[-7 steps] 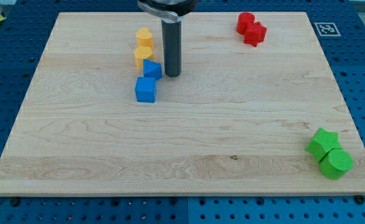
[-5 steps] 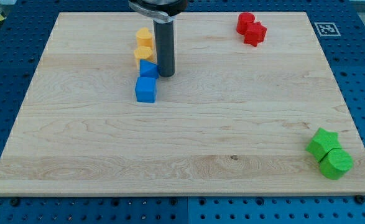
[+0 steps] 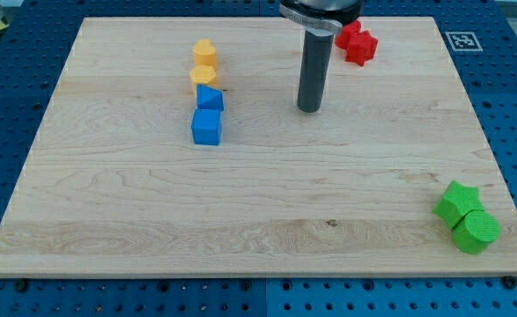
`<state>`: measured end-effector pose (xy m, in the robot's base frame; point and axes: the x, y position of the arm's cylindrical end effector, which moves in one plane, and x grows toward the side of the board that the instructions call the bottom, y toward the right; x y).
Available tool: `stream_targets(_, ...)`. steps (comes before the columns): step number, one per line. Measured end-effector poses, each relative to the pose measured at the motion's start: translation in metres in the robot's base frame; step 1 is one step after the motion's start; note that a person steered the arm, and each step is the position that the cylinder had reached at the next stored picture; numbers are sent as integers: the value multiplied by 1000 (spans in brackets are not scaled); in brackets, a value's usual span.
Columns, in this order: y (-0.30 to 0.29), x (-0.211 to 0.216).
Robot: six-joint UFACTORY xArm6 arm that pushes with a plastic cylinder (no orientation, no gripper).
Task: Separate the green circle and the green star
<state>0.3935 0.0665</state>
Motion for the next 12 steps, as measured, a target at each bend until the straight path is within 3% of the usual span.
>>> stream_targets(1, 0, 1)
stream_targets(2, 29, 40)
stream_targets(5, 278, 110)
stream_targets(7, 271, 212)
stream_targets(9, 200, 224)
stream_targets(12, 183, 225)
